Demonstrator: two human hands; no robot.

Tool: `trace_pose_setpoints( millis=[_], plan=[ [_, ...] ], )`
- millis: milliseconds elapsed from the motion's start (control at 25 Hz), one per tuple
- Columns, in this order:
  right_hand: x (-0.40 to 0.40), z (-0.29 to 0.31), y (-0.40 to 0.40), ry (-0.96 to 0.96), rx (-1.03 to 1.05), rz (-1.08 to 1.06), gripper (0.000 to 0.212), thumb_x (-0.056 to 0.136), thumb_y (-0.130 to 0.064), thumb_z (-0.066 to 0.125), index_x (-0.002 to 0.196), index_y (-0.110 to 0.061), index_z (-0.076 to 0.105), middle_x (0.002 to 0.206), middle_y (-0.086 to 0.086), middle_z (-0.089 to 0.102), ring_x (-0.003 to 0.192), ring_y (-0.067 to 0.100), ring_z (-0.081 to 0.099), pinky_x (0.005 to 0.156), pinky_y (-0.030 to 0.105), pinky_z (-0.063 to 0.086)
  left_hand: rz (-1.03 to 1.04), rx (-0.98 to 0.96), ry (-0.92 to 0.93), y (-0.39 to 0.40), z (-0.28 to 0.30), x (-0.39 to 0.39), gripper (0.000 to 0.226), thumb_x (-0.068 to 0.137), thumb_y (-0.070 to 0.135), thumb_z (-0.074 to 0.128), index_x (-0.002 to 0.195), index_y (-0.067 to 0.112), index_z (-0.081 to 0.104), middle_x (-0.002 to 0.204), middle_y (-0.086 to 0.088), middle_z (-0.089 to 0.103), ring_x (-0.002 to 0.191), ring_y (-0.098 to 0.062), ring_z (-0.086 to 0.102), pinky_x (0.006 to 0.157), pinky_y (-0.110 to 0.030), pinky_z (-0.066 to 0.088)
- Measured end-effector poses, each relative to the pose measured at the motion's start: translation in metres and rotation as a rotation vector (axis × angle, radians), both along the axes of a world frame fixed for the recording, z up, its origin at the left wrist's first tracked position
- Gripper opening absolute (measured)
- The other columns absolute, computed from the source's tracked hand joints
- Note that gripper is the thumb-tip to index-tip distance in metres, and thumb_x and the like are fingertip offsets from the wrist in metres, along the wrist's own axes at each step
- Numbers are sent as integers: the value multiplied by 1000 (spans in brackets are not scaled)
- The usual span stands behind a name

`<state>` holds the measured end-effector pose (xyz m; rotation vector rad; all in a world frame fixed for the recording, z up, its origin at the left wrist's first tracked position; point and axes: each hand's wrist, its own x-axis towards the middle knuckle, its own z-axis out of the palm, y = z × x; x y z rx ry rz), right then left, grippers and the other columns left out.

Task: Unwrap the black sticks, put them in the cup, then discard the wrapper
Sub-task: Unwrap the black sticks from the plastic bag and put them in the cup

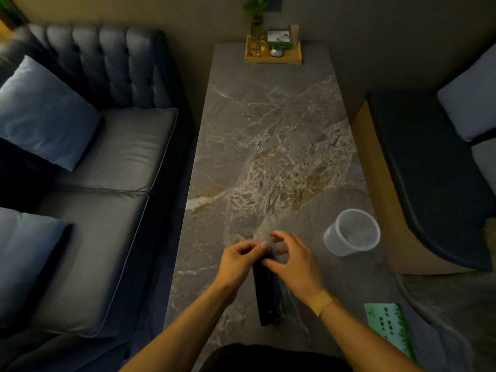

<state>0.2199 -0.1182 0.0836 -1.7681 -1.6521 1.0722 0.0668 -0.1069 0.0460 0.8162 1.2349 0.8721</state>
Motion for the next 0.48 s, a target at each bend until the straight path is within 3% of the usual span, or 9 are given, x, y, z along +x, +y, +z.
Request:
trace_pose_setpoints(
  millis=[120,280,480],
  plan=[
    [7,0,8,136,-35,-69,34,81,-16,73,105,-38,60,106,-8,70,84,-3,66,74,19,56,-20,9,-8,4,3,-5,15,84,27,71,83,14,79,80,-1,77,78,-9,70,72,-18,54],
    [17,-6,16,187,-20,-198,7,89,-18,65,93,-18,70,85,1,76,74,12,72,73,35,59,-25,22,33,9,8,-9,21,85,28,70,85,7,76,77,-2,75,73,-9,66,67,-18,53],
    [40,-6,16,441,-106,-342,8,90,-13,64,86,-14,71,75,5,74,68,19,71,56,19,54,63,-39,14,14,10,-16,19,85,27,70,85,8,74,75,-1,70,72,-13,62,67,-24,49]
  ],
)
